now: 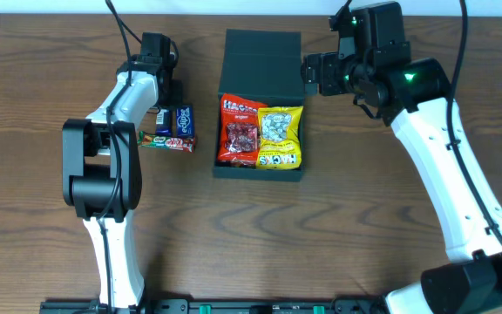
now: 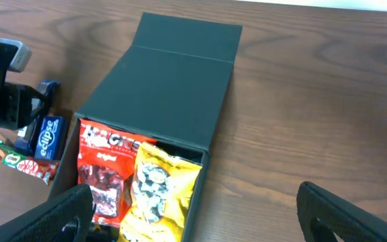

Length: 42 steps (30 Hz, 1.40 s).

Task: Pack container
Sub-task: 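Carry the white-and-blue bar into the box's left side and release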

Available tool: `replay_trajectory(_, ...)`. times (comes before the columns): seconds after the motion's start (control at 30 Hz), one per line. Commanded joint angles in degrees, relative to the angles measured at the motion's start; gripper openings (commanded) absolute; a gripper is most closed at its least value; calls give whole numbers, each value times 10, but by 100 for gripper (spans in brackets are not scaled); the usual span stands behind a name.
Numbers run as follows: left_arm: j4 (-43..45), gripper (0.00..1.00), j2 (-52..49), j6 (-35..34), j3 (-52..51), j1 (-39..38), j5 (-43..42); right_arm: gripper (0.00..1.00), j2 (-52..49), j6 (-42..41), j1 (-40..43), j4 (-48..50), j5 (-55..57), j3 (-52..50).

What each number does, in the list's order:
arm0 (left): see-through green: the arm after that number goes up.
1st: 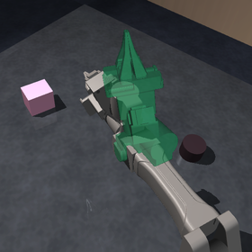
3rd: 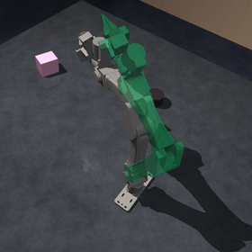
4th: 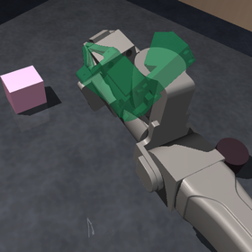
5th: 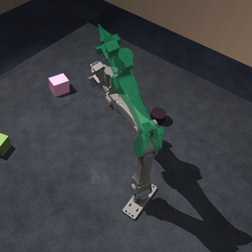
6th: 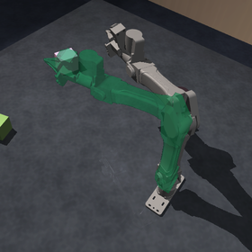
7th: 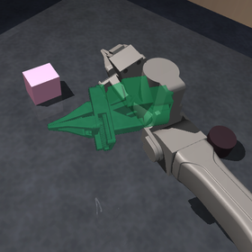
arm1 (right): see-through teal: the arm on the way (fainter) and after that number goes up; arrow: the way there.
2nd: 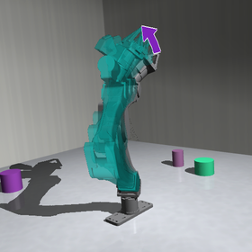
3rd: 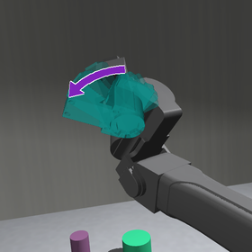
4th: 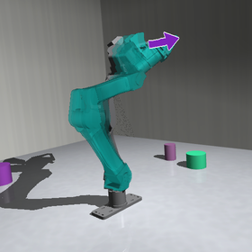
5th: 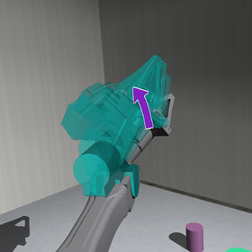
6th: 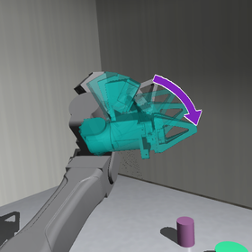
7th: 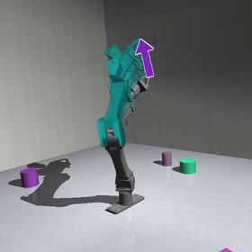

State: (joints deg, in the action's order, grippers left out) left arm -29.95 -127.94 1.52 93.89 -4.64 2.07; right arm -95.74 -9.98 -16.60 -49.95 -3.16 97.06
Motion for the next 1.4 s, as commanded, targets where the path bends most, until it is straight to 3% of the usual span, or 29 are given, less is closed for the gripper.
replay_trajectory(0.0, -2, 25, -10, -5, 1, 2, 13, 96, -2, 8, 9, 1, 4, 1)
replay_trajectory(0.27, -45, 18, -5, -22, 48, 2, 16, 96, -2, 8, 18, 6, 4, 1)
replay_trajectory(0.5, -141, 12, -5, -26, 167, 1, 35, 95, -2, -1, 49, 4, 3, 1)
replay_trajectory(0.63, -210, 10, -5, -72, 228, 0, 34, 95, -2, -3, 67, -3, 3, 1)
replay_trajectory(0.8, -279, 7, -5, -82, 271, -20, -3, 95, -1, -7, 90, -12, 3, 2)
replay_trajectory(1.2, -336, 6, -4, -158, 278, -178, -6, 96, -2, -7, 138, -32, 3, 2)
replay_trajectory(1.37, -355, 6, -4, -221, 277, -231, 19, 97, -2, -7, 143, -38, 3, 2)
